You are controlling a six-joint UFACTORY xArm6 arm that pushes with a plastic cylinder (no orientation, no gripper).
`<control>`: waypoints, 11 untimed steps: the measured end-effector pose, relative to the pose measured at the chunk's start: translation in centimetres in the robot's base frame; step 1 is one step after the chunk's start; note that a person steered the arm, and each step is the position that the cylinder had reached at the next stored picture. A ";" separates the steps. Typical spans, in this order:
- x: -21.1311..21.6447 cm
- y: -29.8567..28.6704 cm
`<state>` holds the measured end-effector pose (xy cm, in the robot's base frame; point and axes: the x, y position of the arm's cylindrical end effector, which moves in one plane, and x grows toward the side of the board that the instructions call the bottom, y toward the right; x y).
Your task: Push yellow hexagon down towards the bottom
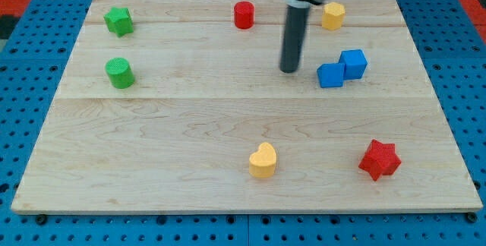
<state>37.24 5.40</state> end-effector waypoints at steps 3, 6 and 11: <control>-6.9 14.0; -9.5 -3.1; -7.3 4.5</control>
<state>29.92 9.94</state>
